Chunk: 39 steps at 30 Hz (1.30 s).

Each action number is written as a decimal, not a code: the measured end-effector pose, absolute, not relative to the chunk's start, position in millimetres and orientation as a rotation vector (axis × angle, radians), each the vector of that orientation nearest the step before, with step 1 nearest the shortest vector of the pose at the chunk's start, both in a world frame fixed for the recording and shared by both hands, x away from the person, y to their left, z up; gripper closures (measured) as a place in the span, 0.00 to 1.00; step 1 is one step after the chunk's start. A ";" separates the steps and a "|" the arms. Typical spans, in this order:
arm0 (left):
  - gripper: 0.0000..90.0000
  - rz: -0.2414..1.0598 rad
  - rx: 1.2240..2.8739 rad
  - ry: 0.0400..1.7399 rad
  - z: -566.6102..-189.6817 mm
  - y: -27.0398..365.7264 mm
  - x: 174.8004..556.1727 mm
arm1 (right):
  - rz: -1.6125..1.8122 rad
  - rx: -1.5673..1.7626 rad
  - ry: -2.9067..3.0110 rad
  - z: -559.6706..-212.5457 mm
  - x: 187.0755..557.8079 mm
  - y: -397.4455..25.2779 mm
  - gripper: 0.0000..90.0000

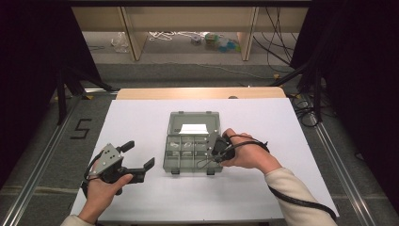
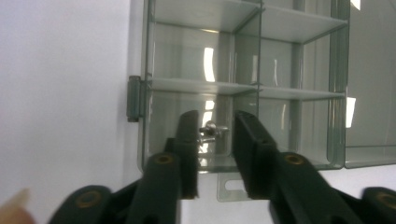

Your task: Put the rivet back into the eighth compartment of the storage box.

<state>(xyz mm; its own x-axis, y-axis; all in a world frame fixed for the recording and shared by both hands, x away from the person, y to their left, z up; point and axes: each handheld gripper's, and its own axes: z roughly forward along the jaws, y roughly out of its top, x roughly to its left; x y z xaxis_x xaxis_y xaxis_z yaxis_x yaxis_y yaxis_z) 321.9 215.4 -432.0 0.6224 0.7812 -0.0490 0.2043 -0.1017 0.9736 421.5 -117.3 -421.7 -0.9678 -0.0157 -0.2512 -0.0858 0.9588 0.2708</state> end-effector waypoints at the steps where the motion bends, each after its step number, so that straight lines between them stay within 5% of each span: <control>1: 0.05 0.595 1.638 0.830 -432.1 215.4 321.9 | 0.414 -0.079 2.854 -421.4 421.6 -117.4 0.72; 19: 0.05 0.598 1.637 0.830 -431.9 216.3 322.2 | 0.464 -0.084 2.794 -414.3 423.3 -121.5 0.37; 39: 0.05 0.600 1.636 0.831 -432.1 216.8 322.4 | 0.498 -0.079 2.769 -408.9 418.6 -129.0 0.36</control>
